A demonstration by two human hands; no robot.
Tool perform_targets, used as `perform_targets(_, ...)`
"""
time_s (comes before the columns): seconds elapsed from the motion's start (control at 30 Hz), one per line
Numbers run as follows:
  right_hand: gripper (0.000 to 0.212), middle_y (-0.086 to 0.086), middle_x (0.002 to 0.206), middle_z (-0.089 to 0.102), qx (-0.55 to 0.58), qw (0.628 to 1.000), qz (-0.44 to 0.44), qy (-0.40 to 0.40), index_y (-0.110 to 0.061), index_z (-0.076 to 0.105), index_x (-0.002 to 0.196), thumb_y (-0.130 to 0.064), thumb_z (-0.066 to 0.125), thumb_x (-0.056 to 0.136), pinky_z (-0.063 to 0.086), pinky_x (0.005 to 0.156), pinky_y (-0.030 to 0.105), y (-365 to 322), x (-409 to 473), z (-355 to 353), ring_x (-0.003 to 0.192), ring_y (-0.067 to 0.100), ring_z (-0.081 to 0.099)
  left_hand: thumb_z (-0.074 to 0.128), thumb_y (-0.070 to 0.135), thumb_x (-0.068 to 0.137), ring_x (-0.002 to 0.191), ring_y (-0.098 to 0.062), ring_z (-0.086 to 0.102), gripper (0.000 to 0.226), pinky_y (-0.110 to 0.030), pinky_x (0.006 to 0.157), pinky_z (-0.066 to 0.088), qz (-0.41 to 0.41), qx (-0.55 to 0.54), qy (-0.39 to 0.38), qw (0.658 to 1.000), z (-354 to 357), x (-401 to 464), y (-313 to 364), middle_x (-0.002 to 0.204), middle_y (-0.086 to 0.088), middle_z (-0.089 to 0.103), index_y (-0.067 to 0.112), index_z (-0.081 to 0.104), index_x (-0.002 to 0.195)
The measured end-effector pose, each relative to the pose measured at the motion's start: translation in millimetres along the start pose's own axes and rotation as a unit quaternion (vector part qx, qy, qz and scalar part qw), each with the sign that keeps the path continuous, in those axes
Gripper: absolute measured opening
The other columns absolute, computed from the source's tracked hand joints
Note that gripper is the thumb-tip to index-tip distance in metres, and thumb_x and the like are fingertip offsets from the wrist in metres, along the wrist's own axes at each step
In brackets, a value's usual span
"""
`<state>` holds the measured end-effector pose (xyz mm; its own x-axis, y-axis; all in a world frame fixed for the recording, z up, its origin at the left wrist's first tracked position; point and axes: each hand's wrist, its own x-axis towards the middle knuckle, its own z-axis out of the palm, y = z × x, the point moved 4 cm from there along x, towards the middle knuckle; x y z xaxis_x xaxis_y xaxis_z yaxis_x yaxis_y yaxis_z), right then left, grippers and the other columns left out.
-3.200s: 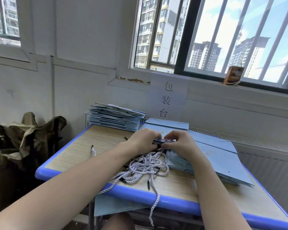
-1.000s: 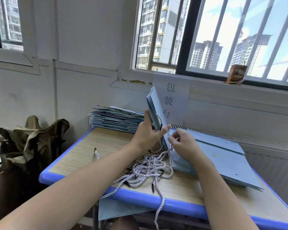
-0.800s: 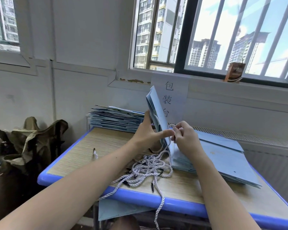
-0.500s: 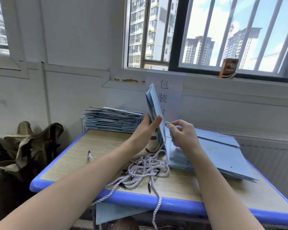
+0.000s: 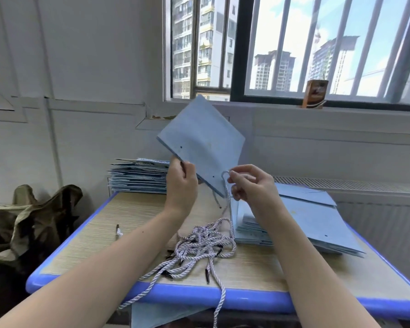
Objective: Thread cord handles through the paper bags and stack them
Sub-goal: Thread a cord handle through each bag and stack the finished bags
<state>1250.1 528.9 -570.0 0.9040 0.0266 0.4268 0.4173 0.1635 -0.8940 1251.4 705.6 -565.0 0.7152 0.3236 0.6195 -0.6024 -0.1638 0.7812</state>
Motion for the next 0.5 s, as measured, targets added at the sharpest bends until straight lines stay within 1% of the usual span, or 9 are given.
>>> perform_targets(0.03,0.005,0.013,0.074,0.067,0.002,1.000,-0.020,-0.003,0.002,0.068,0.094,-0.002,0.068,0.092,0.046,0.054,0.029,-3.3,-1.1,0.9,0.056,0.020,0.055,0.039,0.009,0.105,0.054,-0.001,0.051,0.018,-0.017,0.051,0.044,-0.014,-0.037,-0.006,0.999,2.0,0.4,-0.1,0.072,-0.006,0.052,0.007,0.049,0.090)
perform_targets(0.07,0.005,0.014,0.074,0.067,-0.005,0.999,-0.039,-0.002,0.002,0.070,0.094,-0.002,0.069,0.091,0.049,0.055,0.028,-5.8,-2.0,1.4,0.057,0.020,0.058,0.037,0.009,0.106,0.068,-0.006,0.063,0.017,-0.023,0.060,0.054,-0.041,-0.079,-0.024,0.996,5.5,0.2,-1.8,0.084,-0.011,0.062,0.003,0.052,0.098)
perform_targets(0.1,0.005,0.015,0.072,0.067,-0.023,0.998,-0.056,0.002,0.002,0.071,0.093,-0.001,0.071,0.089,0.050,0.055,0.026,-8.3,-2.6,2.0,0.057,0.019,0.059,0.036,0.009,0.106,0.083,-0.016,0.070,0.020,-0.031,0.068,0.059,-0.074,-0.114,-0.053,0.989,10.3,-1.3,-4.1,0.096,-0.015,0.067,-0.001,0.054,0.107)
perform_targets(0.13,0.003,0.015,0.071,0.068,-0.048,0.996,-0.072,0.007,0.002,0.072,0.091,0.000,0.072,0.088,0.051,0.054,0.025,-9.6,-2.7,2.7,0.056,0.017,0.061,0.035,0.008,0.106,0.091,-0.025,0.071,0.022,-0.037,0.072,0.061,-0.104,-0.139,-0.092,0.981,16.1,-3.5,-6.9,0.103,-0.017,0.069,-0.002,0.054,0.112)
perform_targets(0.17,0.003,0.016,0.070,0.068,-0.074,0.994,-0.082,0.010,0.002,0.073,0.090,0.001,0.072,0.087,0.052,0.053,0.023,-10.3,-2.7,3.7,0.054,0.016,0.061,0.034,0.008,0.107,0.091,-0.029,0.071,0.024,-0.040,0.071,0.061,-0.127,-0.148,-0.138,0.971,22.2,-7.2,-10.0,0.104,-0.017,0.070,-0.002,0.055,0.116)
perform_targets(0.23,0.004,0.016,0.070,0.068,-0.116,0.990,-0.079,0.012,0.002,0.073,0.090,0.002,0.073,0.087,0.050,0.051,0.021,-7.0,-2.0,4.9,0.050,0.013,0.060,0.034,0.009,0.107,0.082,-0.026,0.071,0.027,-0.039,0.066,0.060,-0.169,-0.147,-0.222,0.949,32.0,-16.8,-17.4,0.098,-0.015,0.071,0.001,0.056,0.120)
perform_targets(0.27,0.005,0.015,0.069,0.067,-0.128,0.989,-0.070,0.012,0.002,0.073,0.092,0.001,0.073,0.087,0.049,0.049,0.021,-4.3,-1.4,4.2,0.049,0.013,0.059,0.033,0.010,0.107,0.078,-0.024,0.071,0.027,-0.038,0.065,0.059,-0.191,-0.146,-0.245,0.939,35.3,-19.9,-21.8,0.097,-0.015,0.070,0.001,0.056,0.120)
perform_targets(0.4,0.001,0.014,0.072,0.066,-0.141,0.989,-0.046,0.013,-0.005,0.071,0.089,-0.005,0.071,0.091,0.048,0.047,0.024,3.1,1.3,-1.0,0.049,0.015,0.055,0.037,0.014,0.107,0.077,-0.023,0.069,0.027,-0.033,0.062,0.058,-0.234,-0.123,-0.275,0.924,37.7,-22.9,-37.5,0.101,-0.016,0.070,0.002,0.056,0.121)
perform_targets(0.5,0.010,0.011,0.086,0.071,-0.141,0.990,-0.019,0.018,-0.008,0.060,0.088,-0.010,0.061,0.098,0.050,0.046,0.027,7.7,3.7,-1.3,0.054,0.009,0.061,0.039,0.014,0.107,0.073,-0.025,0.069,0.021,-0.035,0.060,0.058,-0.247,-0.113,-0.276,0.922,39.1,-26.9,-39.4,0.096,-0.016,0.071,0.005,0.057,0.113)
